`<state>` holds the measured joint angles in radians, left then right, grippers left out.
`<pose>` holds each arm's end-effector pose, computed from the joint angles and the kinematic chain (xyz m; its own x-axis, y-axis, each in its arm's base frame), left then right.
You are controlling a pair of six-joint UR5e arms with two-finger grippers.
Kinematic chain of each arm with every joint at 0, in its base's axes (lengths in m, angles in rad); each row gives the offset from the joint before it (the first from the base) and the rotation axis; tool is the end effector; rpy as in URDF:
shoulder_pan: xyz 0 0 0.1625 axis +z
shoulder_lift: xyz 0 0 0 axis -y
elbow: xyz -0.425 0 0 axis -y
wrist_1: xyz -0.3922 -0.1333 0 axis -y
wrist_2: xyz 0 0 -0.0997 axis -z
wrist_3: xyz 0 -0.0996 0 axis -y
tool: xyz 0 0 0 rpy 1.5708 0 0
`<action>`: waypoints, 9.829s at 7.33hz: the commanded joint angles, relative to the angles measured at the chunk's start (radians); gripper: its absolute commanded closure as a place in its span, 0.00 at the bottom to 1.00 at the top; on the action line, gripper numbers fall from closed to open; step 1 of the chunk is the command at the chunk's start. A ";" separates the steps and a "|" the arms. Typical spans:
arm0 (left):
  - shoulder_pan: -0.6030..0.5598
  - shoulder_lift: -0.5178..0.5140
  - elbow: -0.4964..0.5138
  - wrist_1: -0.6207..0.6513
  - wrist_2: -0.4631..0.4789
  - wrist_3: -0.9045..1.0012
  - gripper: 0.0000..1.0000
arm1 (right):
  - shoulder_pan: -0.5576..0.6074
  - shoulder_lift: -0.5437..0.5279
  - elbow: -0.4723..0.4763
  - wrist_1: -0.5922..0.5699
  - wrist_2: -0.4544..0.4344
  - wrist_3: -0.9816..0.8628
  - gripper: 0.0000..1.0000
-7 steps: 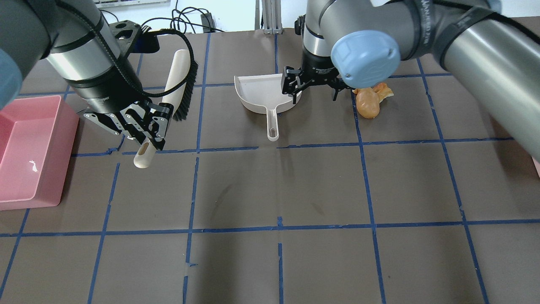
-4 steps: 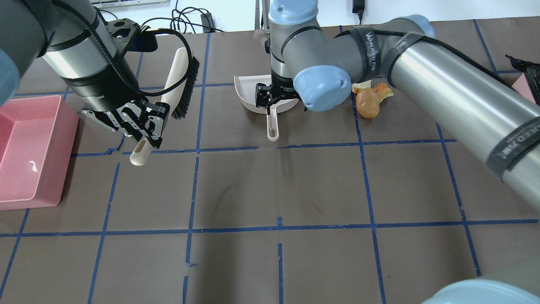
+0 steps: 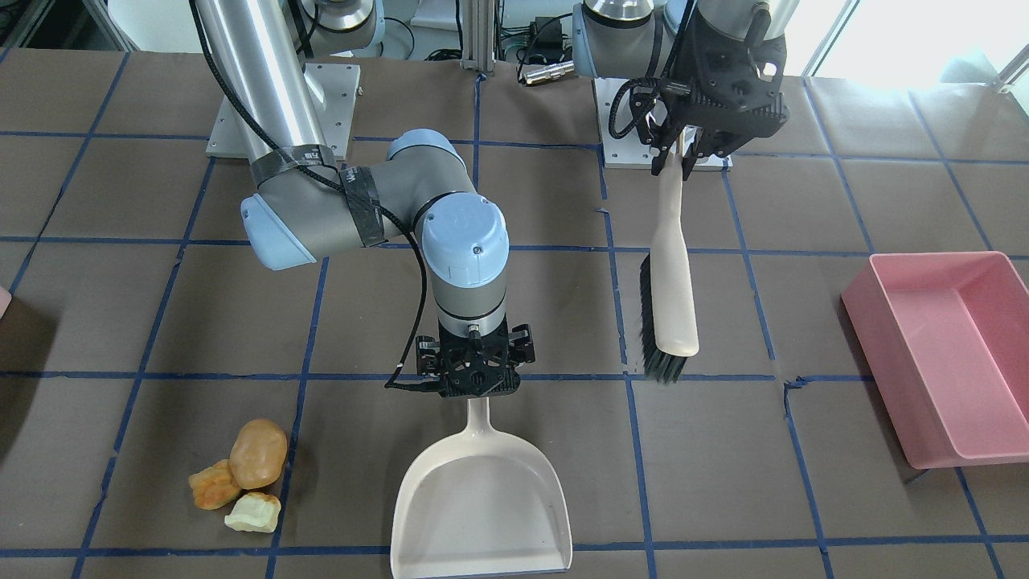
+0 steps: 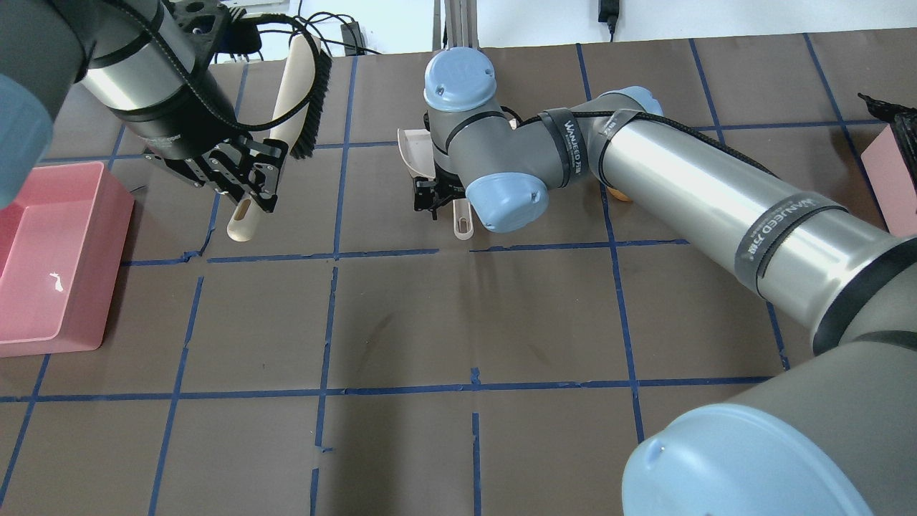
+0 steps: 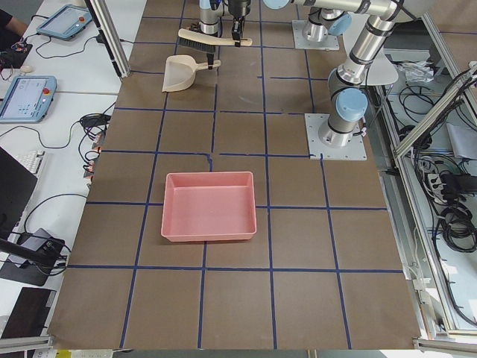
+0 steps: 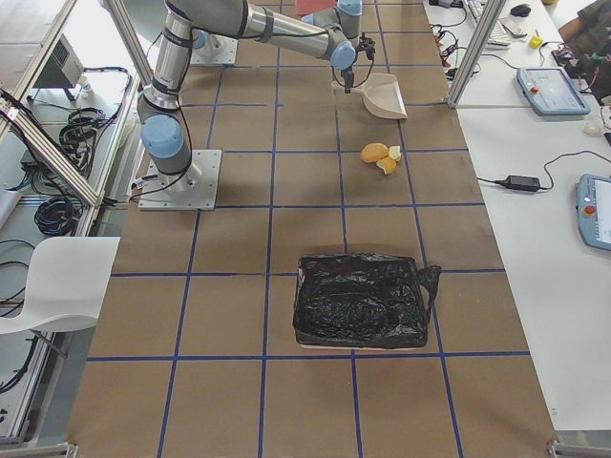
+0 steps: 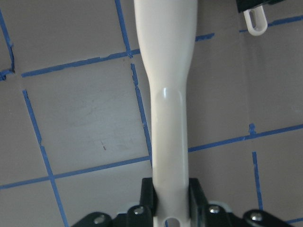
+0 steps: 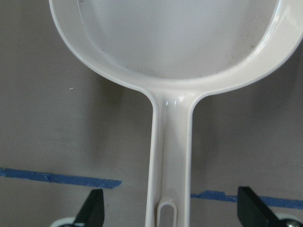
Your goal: Sweep and dump trash in nearest bin
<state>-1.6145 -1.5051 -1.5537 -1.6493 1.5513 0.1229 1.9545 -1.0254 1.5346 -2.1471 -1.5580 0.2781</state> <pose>-0.1553 -0.4567 0.5199 -0.9860 0.1659 0.0188 0.1658 0.9861 -0.0067 0.3753 -0.5700 0.2420 -0.9938 -0.1067 -0.0307 -0.1047 0.9926 -0.0610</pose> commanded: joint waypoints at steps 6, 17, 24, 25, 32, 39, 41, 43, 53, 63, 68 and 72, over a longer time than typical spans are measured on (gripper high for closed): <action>-0.008 -0.087 0.095 -0.060 -0.003 0.011 1.00 | 0.001 -0.002 0.021 -0.002 0.010 0.050 0.14; -0.016 -0.060 0.093 -0.102 0.067 0.001 1.00 | -0.012 -0.045 0.012 0.015 0.013 0.023 1.00; -0.019 -0.043 0.063 -0.141 0.046 -0.034 1.00 | -0.284 -0.241 -0.007 0.300 -0.004 -0.616 1.00; -0.018 -0.044 0.066 -0.141 0.040 -0.054 1.00 | -0.346 -0.268 -0.028 0.358 -0.016 -0.773 1.00; -0.136 -0.249 0.193 -0.153 0.001 -0.198 1.00 | -0.819 -0.303 -0.076 0.360 -0.088 -1.903 1.00; -0.442 -0.679 0.428 0.003 0.010 -0.475 1.00 | -0.925 -0.041 -0.223 0.251 -0.137 -2.383 1.00; -0.524 -0.734 0.437 0.135 0.095 -0.603 1.00 | -0.928 0.022 -0.248 0.256 -0.123 -2.301 1.00; -0.570 -0.834 0.460 0.277 0.110 -0.800 1.00 | -0.907 0.030 -0.245 0.257 -0.099 -2.273 1.00; -0.653 -1.012 0.736 0.135 0.050 -1.140 1.00 | -0.852 0.057 -0.228 0.257 -0.105 -2.239 1.00; -0.693 -1.074 0.813 0.171 0.058 -1.071 1.00 | -0.852 0.059 -0.226 0.266 -0.103 -2.180 1.00; -0.691 -1.092 0.842 0.169 0.067 -1.050 1.00 | -0.852 0.057 -0.226 0.269 -0.103 -2.171 1.00; -0.694 -1.104 0.885 0.183 0.070 -0.861 1.00 | -0.852 0.057 -0.225 0.271 -0.103 -2.166 1.00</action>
<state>-2.3063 -2.6048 -0.6868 -1.4756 1.6201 -0.7923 1.1029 -0.9680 1.3099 -1.8762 -1.6613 -1.8896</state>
